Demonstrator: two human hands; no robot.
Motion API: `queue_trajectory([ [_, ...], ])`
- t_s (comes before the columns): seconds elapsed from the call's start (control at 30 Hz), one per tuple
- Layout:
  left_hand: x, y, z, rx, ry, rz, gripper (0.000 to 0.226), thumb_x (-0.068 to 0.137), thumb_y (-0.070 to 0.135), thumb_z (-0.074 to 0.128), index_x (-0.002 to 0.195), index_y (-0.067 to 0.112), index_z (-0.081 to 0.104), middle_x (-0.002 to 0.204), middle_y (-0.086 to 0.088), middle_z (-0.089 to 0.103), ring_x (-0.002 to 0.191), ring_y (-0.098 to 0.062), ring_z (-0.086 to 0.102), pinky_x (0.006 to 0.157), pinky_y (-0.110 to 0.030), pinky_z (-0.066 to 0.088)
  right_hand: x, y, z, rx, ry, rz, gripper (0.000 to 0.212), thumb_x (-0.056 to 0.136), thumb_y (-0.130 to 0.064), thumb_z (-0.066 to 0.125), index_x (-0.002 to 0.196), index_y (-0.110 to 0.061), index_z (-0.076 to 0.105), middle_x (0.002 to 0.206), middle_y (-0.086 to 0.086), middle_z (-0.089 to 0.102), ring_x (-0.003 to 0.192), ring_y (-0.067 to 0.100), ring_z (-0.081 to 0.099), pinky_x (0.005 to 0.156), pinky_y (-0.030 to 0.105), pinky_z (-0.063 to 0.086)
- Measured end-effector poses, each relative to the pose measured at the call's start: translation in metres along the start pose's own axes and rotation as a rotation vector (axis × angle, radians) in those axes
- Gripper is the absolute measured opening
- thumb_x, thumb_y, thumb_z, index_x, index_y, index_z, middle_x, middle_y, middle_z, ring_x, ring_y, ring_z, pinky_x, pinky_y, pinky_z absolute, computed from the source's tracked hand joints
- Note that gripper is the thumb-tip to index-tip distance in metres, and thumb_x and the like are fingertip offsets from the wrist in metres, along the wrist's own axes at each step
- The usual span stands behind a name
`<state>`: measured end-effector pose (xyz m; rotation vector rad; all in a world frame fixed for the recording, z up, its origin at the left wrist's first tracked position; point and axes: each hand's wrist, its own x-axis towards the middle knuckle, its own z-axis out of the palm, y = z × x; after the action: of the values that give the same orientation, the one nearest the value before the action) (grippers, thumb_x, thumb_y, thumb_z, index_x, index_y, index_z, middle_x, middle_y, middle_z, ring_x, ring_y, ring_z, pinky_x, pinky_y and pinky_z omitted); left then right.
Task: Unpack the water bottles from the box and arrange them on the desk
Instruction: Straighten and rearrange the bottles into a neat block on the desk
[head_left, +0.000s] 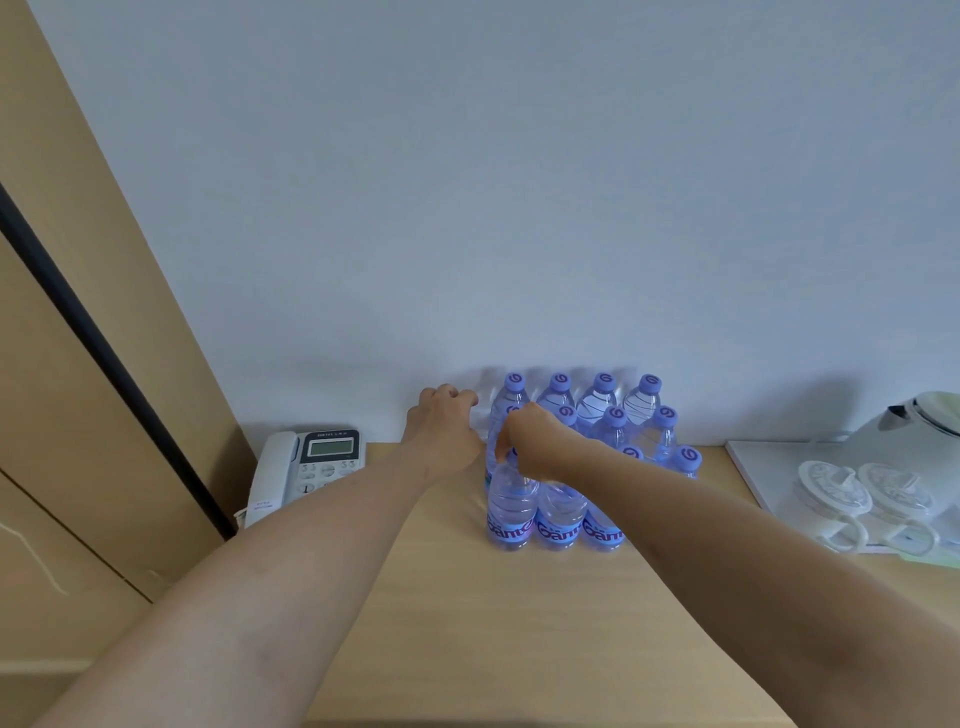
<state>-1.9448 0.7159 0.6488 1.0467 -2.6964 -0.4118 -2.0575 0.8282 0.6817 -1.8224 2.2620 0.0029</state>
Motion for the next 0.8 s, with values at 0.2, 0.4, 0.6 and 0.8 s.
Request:
queue_trajectory([
  [0.2, 0.0, -0.004, 0.003, -0.008, 0.002, -0.011, 0.05, 0.08, 0.012, 0.054, 0.129, 0.017, 0.051, 0.126, -0.009, 0.05, 0.118, -0.03, 0.04, 0.086, -0.037, 0.04, -0.002, 0.001, 0.004, -0.02, -0.036, 0.004, 0.04, 0.072, -0.028, 0.079, 0.109, -0.016, 0.069, 0.103, 0.003, 0.063, 0.094, 0.024, 0.06, 0.076, 0.036, 0.055],
  [0.4, 0.006, -0.001, 0.005, -0.009, -0.01, -0.023, 0.052, 0.079, 0.013, 0.054, 0.131, 0.017, 0.05, 0.126, -0.009, 0.05, 0.118, -0.03, 0.04, 0.084, -0.036, 0.039, 0.005, 0.0, 0.006, -0.042, 0.016, 0.033, 0.035, 0.074, -0.025, 0.077, 0.062, -0.009, 0.049, 0.066, 0.004, 0.042, 0.069, 0.026, 0.051, 0.052, 0.029, 0.04],
  [0.6, 0.01, -0.003, 0.001, 0.022, -0.005, -0.074, 0.049, 0.079, 0.013, 0.054, 0.129, 0.017, 0.051, 0.124, -0.008, 0.05, 0.117, -0.029, 0.04, 0.085, -0.035, 0.04, 0.014, 0.002, -0.007, -0.133, -0.1, -0.064, 0.034, 0.076, -0.03, 0.079, 0.092, -0.001, 0.069, 0.09, 0.014, 0.064, 0.067, 0.018, 0.048, 0.05, 0.024, 0.039],
  [0.8, 0.015, -0.004, 0.004, 0.04, 0.005, -0.125, 0.047, 0.08, 0.015, 0.053, 0.127, 0.017, 0.052, 0.124, -0.008, 0.051, 0.117, -0.029, 0.04, 0.086, -0.036, 0.04, 0.017, 0.005, -0.011, -0.212, -0.169, -0.155, 0.032, 0.08, -0.024, 0.077, 0.103, -0.003, 0.069, 0.103, 0.015, 0.065, 0.082, 0.023, 0.053, 0.061, 0.028, 0.041],
])
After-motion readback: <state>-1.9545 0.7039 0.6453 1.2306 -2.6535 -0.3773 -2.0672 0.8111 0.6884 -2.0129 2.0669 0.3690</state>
